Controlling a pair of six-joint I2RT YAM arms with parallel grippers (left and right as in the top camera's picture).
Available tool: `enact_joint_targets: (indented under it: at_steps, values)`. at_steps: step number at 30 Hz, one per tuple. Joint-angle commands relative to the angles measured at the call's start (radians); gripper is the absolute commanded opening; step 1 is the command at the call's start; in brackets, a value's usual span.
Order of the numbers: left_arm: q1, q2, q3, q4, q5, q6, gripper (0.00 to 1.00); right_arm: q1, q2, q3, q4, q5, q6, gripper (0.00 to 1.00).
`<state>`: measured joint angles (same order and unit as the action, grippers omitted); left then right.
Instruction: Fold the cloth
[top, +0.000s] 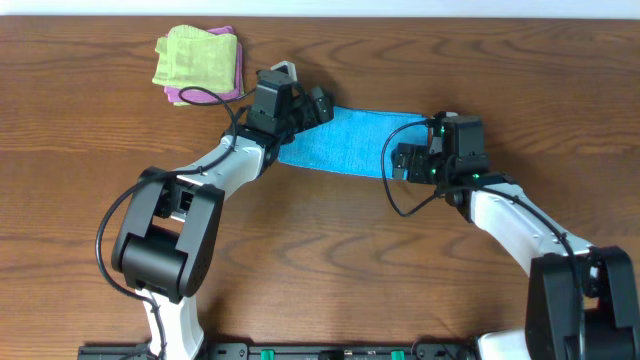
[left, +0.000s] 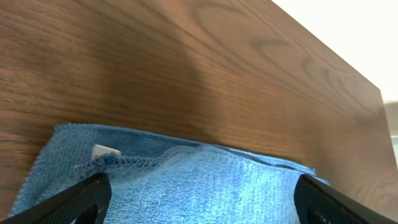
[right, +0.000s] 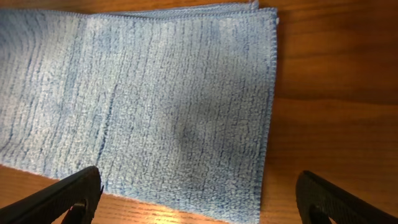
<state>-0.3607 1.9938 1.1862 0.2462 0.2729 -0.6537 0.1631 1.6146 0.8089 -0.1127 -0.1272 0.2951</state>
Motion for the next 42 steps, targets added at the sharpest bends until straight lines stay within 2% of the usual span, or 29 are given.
enact_joint_targets:
  at_steps: [1,6,10,14,19,26,29,32,36,42]
  values:
    - [0.005,-0.002,0.010,0.000,-0.048,0.011,0.95,0.015,-0.022,0.015,-0.008,-0.021,-0.004,0.99]
    - [0.005,0.037,0.010,0.001,-0.052,0.010,0.95,0.015,-0.023,0.016,-0.008,-0.019,-0.004,0.99]
    - [0.005,0.071,0.010,0.010,0.036,-0.013,0.95,0.015,-0.031,0.016,-0.008,-0.019,-0.004,0.99]
    - [0.005,0.056,0.017,0.043,0.125,-0.029,0.95,0.015,-0.039,0.016,-0.008,-0.019,-0.004,0.99]
    - [0.010,0.008,0.042,0.041,0.124,-0.031,0.96,0.015,-0.040,0.016,-0.010,-0.019,-0.004,0.99]
    - [0.008,0.005,0.057,-0.006,0.035,-0.013,0.95,0.015,-0.040,0.016,-0.011,-0.019,-0.004,0.99]
    - [0.008,0.005,0.057,-0.036,0.024,0.039,0.95,0.015,-0.040,0.016,-0.011,-0.019,-0.004,0.99]
    - [0.012,0.005,0.061,-0.080,-0.085,0.079,0.96,0.015,-0.040,0.016,-0.011,-0.019,-0.004,0.99]
    - [0.034,0.004,0.069,-0.137,-0.142,0.122,0.95,0.015,-0.040,0.016,-0.011,-0.020,-0.004,0.99]
    - [0.061,-0.002,0.082,-0.147,-0.151,0.145,0.96,0.015,-0.040,0.016,-0.011,-0.019,-0.004,0.99]
